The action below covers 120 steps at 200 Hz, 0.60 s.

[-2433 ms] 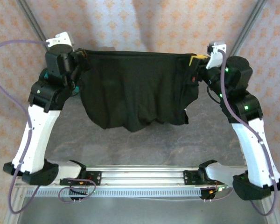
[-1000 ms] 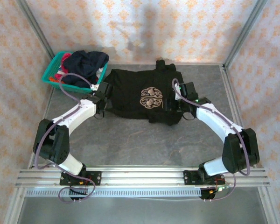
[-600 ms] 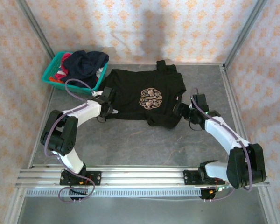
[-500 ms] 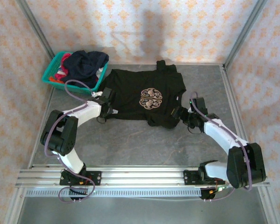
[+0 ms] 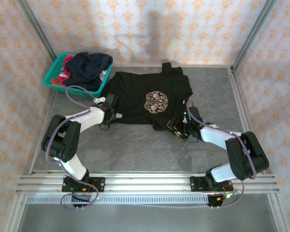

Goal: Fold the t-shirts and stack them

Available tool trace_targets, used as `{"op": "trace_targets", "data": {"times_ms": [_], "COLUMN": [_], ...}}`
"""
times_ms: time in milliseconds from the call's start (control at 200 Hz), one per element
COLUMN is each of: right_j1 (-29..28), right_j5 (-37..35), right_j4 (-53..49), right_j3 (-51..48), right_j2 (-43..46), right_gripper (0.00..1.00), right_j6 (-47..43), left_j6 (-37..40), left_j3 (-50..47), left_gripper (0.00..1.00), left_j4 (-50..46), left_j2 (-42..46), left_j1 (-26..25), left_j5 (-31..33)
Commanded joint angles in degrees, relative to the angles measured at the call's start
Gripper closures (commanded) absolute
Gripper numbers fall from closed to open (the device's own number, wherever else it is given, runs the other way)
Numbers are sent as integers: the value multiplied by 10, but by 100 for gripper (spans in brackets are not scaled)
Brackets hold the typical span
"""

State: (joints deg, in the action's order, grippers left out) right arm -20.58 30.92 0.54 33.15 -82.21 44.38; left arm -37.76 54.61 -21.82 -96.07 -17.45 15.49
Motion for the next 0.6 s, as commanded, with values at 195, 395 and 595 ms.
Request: {"op": "trace_targets", "data": {"times_ms": [195,395,595], "right_j1": [26,68,74], "right_j5": [-37,-62,-76], "right_j4": [-60,-117,-154], "right_j3": [85,189,307], "right_j2": [69,-13,-108], "right_gripper": [100,100,28], "right_j6": [-33,-114,-169], "left_j6": [1,6,5], "left_j3": [-7,-2,-10], "left_gripper": [100,100,100], "left_j4": [-6,-9,-5], "left_j2": [39,41,48], "left_j1": [5,5,5], "left_j5": [45,47,41]}}
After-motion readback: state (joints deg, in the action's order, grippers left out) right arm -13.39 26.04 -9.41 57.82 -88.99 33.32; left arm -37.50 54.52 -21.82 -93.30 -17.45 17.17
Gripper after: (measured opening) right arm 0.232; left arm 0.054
